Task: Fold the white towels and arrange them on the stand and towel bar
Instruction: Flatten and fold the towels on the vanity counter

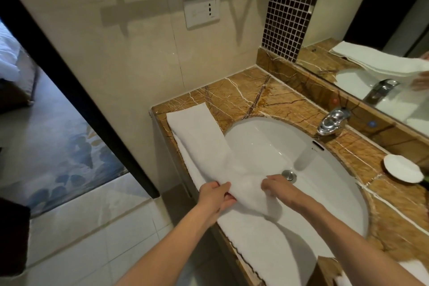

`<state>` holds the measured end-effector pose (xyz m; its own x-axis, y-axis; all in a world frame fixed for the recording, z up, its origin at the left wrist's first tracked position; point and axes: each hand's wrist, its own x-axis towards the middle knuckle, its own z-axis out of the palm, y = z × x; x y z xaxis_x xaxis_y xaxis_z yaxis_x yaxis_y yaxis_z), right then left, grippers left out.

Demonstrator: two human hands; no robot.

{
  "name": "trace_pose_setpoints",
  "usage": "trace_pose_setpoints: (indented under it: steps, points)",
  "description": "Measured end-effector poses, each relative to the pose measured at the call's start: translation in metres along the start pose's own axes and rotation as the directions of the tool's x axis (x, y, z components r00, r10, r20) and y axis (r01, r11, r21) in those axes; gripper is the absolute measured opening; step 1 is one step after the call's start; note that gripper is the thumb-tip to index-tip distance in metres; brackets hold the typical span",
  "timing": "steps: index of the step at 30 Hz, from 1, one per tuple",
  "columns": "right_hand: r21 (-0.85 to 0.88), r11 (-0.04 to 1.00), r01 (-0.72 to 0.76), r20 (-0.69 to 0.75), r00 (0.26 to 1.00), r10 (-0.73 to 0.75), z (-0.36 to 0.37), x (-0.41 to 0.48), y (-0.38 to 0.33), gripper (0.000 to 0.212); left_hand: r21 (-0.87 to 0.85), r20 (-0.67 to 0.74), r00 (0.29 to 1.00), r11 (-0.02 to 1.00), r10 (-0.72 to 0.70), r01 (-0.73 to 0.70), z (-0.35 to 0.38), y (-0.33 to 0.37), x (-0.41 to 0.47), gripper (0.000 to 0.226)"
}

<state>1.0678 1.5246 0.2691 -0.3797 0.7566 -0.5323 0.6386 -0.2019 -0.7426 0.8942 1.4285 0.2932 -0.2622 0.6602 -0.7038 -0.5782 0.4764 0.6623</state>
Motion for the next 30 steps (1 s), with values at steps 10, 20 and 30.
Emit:
trace_pose_setpoints:
  steps: [10,20,30]
  points:
    - [0.001,0.972,0.236,-0.080,0.969,-0.235,-0.006,-0.041,-0.047,0.023,-0.040,-0.012,1.000,0.999,0.004,-0.004,0.001,-0.003,-0.008,0.015]
    - [0.385,0.922,0.026,0.036,0.998,-0.043,0.007,-0.035,-0.093,0.036,-0.350,0.164,0.973,0.913,-0.160,0.209,0.008,-0.017,-0.028,0.060]
    - [0.494,0.866,-0.074,-0.006,0.996,0.089,-0.013,-0.020,-0.077,0.039,-0.401,0.178,0.980,0.904,-0.084,0.150,-0.016,-0.021,-0.042,0.034]
